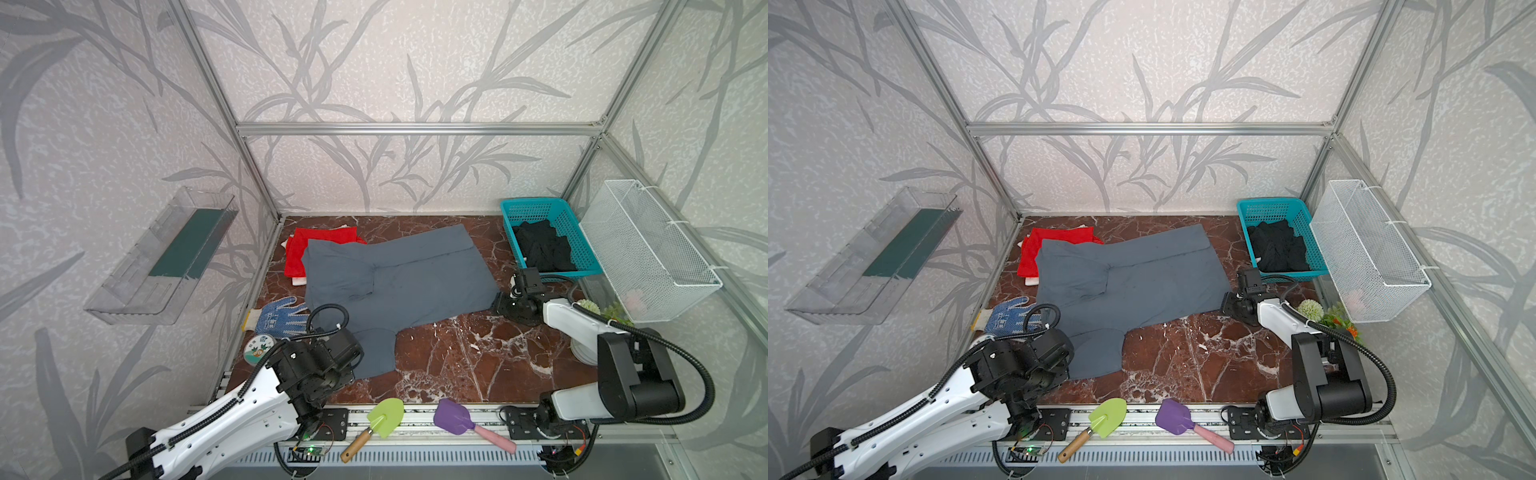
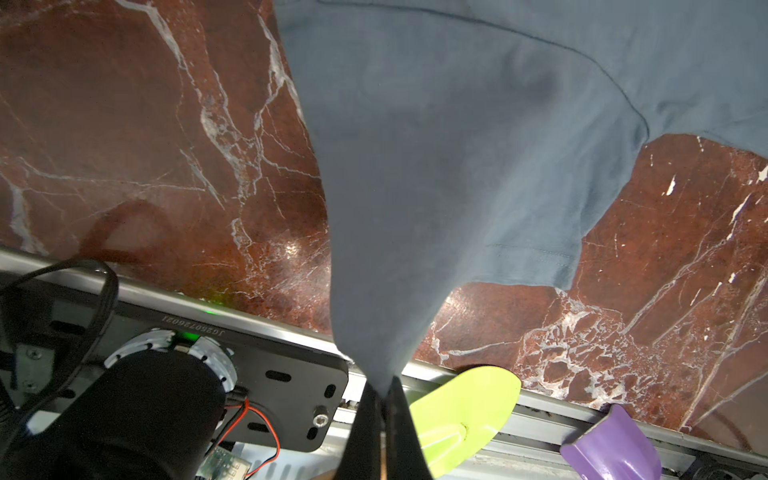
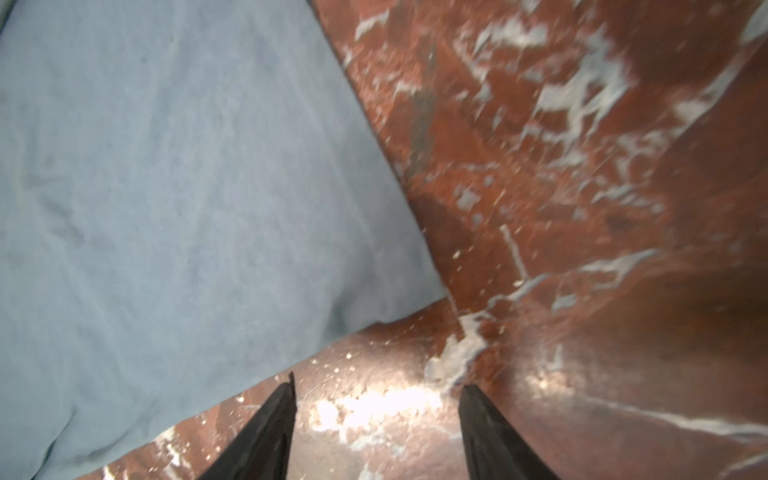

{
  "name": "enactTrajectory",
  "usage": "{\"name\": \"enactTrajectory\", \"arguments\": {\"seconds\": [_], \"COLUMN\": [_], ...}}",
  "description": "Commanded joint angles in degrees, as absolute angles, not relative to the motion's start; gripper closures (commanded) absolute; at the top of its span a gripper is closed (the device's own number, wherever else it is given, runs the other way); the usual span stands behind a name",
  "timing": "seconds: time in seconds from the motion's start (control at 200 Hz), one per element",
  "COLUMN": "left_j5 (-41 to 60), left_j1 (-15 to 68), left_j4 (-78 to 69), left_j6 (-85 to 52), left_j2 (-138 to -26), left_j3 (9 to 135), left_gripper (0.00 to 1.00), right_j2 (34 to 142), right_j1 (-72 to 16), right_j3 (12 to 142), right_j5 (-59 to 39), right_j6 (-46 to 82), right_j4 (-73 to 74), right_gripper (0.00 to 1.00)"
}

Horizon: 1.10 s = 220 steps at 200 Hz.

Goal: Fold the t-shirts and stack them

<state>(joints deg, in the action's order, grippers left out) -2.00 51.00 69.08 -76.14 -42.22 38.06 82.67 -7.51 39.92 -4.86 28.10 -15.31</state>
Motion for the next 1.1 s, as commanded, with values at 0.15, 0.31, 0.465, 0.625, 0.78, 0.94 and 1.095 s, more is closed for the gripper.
{"name": "enactTrajectory", "arguments": {"seconds": [0.15, 0.31, 0.465, 0.625, 0.78, 0.94, 1.095], "left_j5": [-2.5, -2.9, -3.1, -5.8, -8.7, -12.4, -14.3], "left_j1": [51.1, 51.1, 51.1, 51.1, 51.1, 51.1, 51.1], "left_j4": [69.3, 69.4, 69.8, 74.4, 80.2, 84.4, 84.4], "left_j6": [-77.3, -77.5, -77.7, -77.6, -76.5, -75.7, -74.0], "left_j2": [-42.1, -41.8, -40.4, -36.7, -33.2, -29.9, -29.4], "left_j3": [37.3, 37.3, 37.3, 40.1, 43.1, 45.6, 47.9], "left_gripper": [1.00, 1.00, 1.00, 1.00, 1.00, 1.00, 1.00], "right_j2": [90.0, 92.3, 91.4, 86.5, 78.8, 70.4, 64.6], "right_j1": [-7.1, -6.9, -6.9, -6.9, -7.0, -7.1, -7.3], "right_j3": [45.2, 46.3, 46.7, 45.4, 43.2, 40.8, 37.8], "right_j5": [-3.2, -4.7, -4.2, -3.9, -3.1, -5.9, -6.7], "right_j6": [27.5, 27.8, 27.3, 26.6, 26.0, 26.2, 26.7], "right_j4": [-16.8, -16.3, -17.3, -20.1, -24.2, -28.4, -30.6], "right_gripper": [0.46, 0.63, 0.92, 1.00, 1.00, 1.00, 1.00]}}
